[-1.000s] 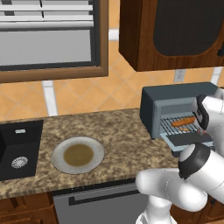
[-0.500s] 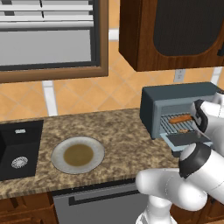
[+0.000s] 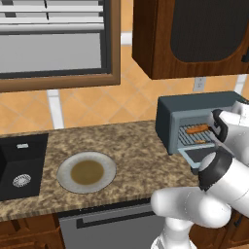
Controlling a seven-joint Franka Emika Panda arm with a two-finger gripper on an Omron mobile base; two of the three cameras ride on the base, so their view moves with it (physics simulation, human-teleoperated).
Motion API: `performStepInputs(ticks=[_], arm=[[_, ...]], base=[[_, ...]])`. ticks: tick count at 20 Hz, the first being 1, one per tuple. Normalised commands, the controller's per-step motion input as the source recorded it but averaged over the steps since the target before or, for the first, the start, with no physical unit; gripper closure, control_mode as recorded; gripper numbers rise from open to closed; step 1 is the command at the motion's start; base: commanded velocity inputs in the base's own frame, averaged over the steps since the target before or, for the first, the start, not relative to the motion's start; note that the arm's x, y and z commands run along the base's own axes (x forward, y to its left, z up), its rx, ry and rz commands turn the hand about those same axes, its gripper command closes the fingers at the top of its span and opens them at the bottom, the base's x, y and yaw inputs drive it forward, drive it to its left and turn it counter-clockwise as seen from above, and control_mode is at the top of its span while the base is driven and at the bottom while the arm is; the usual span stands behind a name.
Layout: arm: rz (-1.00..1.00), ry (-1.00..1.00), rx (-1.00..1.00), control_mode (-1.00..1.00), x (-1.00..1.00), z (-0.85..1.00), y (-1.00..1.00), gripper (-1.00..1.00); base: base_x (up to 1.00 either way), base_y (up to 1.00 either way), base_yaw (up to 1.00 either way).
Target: Pick up the kebab skewer and baguette bread, and place them inside the toaster oven. Close the toaster oven door and start by setting the timer.
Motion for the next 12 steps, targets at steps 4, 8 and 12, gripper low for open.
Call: performStepInputs(ticks=[4,8,12], arm=[[0.02,-0.04,0.0,-1.0,0.38,0.12,0.0,-1.0],[0.04,-0.04,0.0,-1.0,0.35,0.27,0.0,-1.0],[0.04,-0.08,0.0,-1.0,0.29,0.13,0.0,-1.0]], base=[[0.0,0.0,0.0],[0.0,0.0,0.0],[0.0,0.0,0.0]])
